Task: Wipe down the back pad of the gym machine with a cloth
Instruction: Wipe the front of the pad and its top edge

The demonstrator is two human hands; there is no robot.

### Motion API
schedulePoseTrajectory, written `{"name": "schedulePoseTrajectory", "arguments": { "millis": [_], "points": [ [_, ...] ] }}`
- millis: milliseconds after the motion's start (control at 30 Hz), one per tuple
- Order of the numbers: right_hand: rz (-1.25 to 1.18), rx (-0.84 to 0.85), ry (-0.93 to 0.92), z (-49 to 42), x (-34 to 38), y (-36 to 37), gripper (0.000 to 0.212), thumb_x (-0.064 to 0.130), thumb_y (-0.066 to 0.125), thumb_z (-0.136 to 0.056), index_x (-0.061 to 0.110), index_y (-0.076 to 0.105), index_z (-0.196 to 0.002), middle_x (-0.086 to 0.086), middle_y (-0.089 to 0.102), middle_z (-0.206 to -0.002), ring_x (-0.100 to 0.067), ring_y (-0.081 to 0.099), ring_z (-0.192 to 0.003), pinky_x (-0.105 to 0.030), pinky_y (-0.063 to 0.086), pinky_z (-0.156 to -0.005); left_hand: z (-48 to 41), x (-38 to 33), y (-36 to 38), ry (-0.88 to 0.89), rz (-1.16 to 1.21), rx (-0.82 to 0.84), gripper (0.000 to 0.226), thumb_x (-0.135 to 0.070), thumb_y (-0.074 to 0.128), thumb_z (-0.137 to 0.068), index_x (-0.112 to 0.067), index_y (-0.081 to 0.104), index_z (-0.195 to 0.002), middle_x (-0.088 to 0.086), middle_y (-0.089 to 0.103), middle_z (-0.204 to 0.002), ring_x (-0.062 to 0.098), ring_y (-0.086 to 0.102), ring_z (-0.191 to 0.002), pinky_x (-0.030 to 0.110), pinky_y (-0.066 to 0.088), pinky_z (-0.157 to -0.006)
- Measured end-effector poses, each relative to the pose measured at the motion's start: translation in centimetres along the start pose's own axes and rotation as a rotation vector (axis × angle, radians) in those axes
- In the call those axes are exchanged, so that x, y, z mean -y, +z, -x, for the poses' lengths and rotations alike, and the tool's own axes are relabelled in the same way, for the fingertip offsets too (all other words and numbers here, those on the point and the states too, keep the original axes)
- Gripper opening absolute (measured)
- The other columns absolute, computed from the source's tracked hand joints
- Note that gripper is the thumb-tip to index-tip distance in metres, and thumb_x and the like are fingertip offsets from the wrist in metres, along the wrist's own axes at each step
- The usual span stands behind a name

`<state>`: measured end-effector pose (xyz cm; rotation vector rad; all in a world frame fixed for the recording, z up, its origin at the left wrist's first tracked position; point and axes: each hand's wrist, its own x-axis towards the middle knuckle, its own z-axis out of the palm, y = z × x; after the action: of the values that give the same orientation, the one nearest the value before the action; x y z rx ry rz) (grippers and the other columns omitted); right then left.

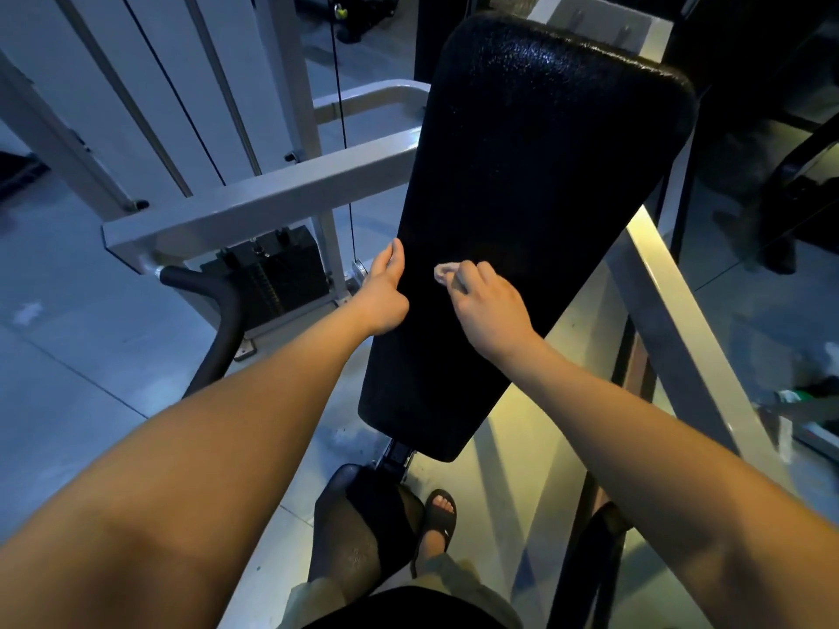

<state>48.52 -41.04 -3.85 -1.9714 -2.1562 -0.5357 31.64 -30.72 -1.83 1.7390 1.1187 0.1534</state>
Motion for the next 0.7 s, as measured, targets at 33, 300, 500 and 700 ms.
{"name": "schedulePoseTrajectory", "arguments": {
  "millis": [33,300,500,700],
  "points": [
    [-0.04,0.038,-0.008,1.1,0.5,1.0,0.024,0.009,0.062,-0.096,0.001,0.067,-0.117,-0.011,0.06,-0.103,-0.029,0.056,-0.084,-0.04,0.051,-0.062,0.0,-0.1,0.0,-0.008,-0.021,-0.001,0.101,0.015,0.04,-0.089,-0.037,-0.01,-0.16,-0.018,-0.014,-0.167,0.024,0.012,-0.155,0.013,0.05,-0.064],
    [-0.042,0.146,-0.166,0.6,0.3,-2.0,0.024,0.01,0.066,-0.09,0.008,0.07,-0.113,-0.01,0.054,-0.1,-0.028,0.053,-0.083,-0.037,0.046,-0.058,0.0,-0.9,-1.0,-0.026,-0.102,0.01,0.09,0.01,0.04,-0.092,-0.028,-0.001,-0.163,-0.011,-0.004,-0.169,0.022,0.03,-0.147,0.013,0.043,-0.07],
    [0.034,-0.212,-0.021,-8.6,-3.4,-11.8,0.051,-0.003,0.057,-0.09,0.01,0.058,-0.139,-0.017,0.054,-0.107,-0.034,0.05,-0.088,-0.041,0.045,-0.064,0.6,-4.2,-4.2,0.126,-0.007,-0.096,0.047,-0.005,0.05,-0.1,-0.02,0.052,-0.144,-0.004,0.06,-0.132,0.022,0.061,-0.117,0.029,0.051,-0.086],
    [0.063,-0.143,0.103,-7.4,-4.6,-10.2,0.043,0.005,0.03,-0.096,-0.004,0.062,-0.123,-0.019,0.057,-0.105,-0.036,0.052,-0.086,-0.05,0.05,-0.07,0.3,-7.0,-6.5,0.219,0.0,-0.132,0.062,-0.005,0.05,-0.101,-0.011,0.027,-0.158,-0.003,0.037,-0.154,0.017,0.044,-0.136,0.018,0.038,-0.092]
  ]
}}
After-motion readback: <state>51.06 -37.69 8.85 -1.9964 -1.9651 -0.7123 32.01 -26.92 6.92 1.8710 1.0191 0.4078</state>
